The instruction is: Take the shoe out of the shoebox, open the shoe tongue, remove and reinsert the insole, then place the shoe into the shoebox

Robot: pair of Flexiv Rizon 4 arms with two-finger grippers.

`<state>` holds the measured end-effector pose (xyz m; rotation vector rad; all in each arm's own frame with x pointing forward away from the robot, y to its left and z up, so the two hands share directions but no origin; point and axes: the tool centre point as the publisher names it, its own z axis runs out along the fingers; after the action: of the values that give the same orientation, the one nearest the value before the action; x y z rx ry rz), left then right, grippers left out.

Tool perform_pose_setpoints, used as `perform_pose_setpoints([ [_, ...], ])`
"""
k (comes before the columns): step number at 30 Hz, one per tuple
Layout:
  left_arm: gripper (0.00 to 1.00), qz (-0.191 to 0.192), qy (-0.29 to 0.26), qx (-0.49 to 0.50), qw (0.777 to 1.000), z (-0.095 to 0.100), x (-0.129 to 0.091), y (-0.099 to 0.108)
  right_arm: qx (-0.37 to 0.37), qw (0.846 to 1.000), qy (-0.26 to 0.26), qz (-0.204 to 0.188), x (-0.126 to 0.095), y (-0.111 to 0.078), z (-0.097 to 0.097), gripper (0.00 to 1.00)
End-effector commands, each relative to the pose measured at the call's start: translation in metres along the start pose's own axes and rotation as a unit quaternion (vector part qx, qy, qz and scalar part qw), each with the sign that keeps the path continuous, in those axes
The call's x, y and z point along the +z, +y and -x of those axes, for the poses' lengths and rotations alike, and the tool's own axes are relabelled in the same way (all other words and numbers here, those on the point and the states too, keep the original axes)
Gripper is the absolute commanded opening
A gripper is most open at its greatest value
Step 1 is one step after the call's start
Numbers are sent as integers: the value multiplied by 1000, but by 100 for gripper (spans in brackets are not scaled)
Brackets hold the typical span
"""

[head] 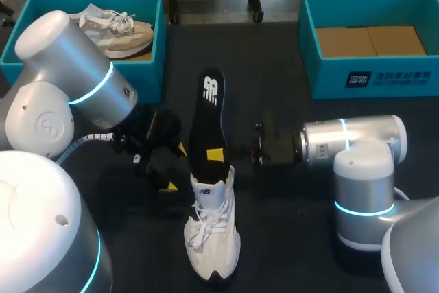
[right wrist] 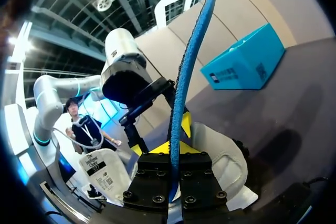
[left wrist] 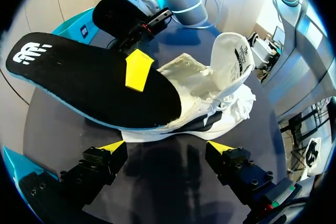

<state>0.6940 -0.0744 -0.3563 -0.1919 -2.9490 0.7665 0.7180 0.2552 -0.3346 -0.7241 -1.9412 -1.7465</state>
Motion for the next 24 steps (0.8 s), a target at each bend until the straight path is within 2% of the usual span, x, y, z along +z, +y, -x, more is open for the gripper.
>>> perform_pose_setpoints([
  [1,100,-1,-1,1,1000,-1,-1,1,3,1000,-6,4,2,-9,-2,0],
  [10,100,-1,-1,1,1000,-1,-1,1,20,1000,0,-5,5,-27,-1,0],
  [24,100,-1,-1,1,1000,-1,-1,1,45,999,8,-24,3,-49,-11,0],
])
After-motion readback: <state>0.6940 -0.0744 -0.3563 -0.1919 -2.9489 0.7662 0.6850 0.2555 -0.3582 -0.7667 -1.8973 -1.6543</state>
